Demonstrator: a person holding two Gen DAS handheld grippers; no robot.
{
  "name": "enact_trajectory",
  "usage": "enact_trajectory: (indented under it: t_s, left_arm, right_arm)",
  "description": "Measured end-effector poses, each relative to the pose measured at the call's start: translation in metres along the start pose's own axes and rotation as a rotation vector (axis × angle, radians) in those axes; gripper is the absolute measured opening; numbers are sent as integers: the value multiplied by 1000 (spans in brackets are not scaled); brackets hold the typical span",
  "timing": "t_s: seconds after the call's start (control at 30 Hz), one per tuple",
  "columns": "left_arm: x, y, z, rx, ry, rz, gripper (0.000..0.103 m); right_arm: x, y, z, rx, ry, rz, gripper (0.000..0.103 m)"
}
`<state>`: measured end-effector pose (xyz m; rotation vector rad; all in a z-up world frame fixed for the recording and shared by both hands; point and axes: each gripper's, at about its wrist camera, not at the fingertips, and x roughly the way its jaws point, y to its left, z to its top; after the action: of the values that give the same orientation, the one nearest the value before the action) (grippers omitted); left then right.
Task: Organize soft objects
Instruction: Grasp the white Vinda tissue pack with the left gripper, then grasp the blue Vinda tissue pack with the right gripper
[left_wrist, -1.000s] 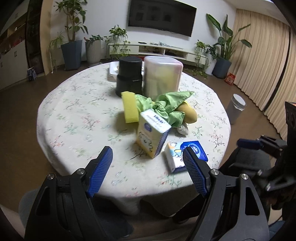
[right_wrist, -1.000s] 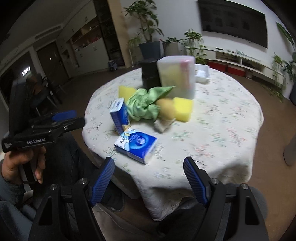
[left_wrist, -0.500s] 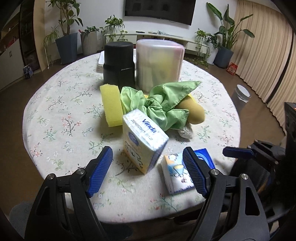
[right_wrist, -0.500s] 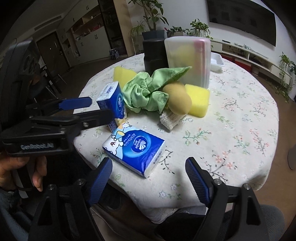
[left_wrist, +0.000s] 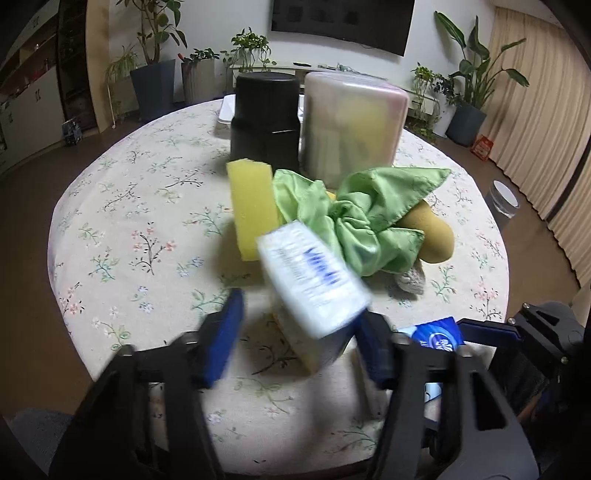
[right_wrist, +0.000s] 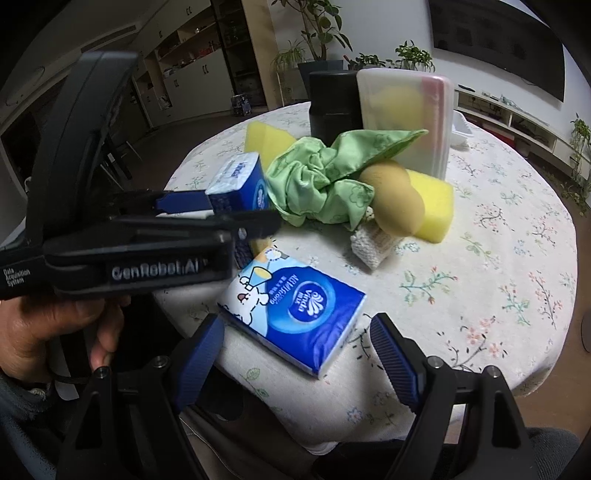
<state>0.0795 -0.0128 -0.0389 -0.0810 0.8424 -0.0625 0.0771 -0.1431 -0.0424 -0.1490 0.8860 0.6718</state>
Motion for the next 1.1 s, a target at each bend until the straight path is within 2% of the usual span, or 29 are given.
enact_trajectory:
  t_s: [0.07, 0.2, 0.4, 0.7, 0.77, 0.83, 0.93, 1.0, 1.1]
  left_arm:
    - [2, 2, -1, 1, 5, -4, 31]
    - [-2, 4, -3, -7, -11, -16, 26]
    - [-4, 21, -6, -50, -21, -28, 25]
    - [-5, 28, -9, -47, -31, -40, 25]
    - [-7, 27, -9, -49, -33, -44, 25]
    - [-7, 27, -10, -51, -34, -47, 25]
    - [-7, 26, -10, -53, -35, -51, 25]
    - [-8, 25, -10, -52, -36, -52, 25]
    - [-8, 26, -10, -51, -36, -51, 25]
  right_arm:
    - [4, 2, 2, -6, -1, -9, 84]
    - [9, 6, 3, -12, -1, -23, 84]
    - [15, 9, 6, 11, 4, -40, 84]
    - [30, 19, 10, 1, -2, -95, 85]
    - [31, 19, 10, -10, -12, -112, 80]
    - [30, 18, 11, -11, -19, -111, 69]
    - [28, 13, 11, -8, -27, -100, 58]
    - [27, 12, 10, -12, -32, -99, 51]
    - [25, 9, 9, -8, -37, -95, 47]
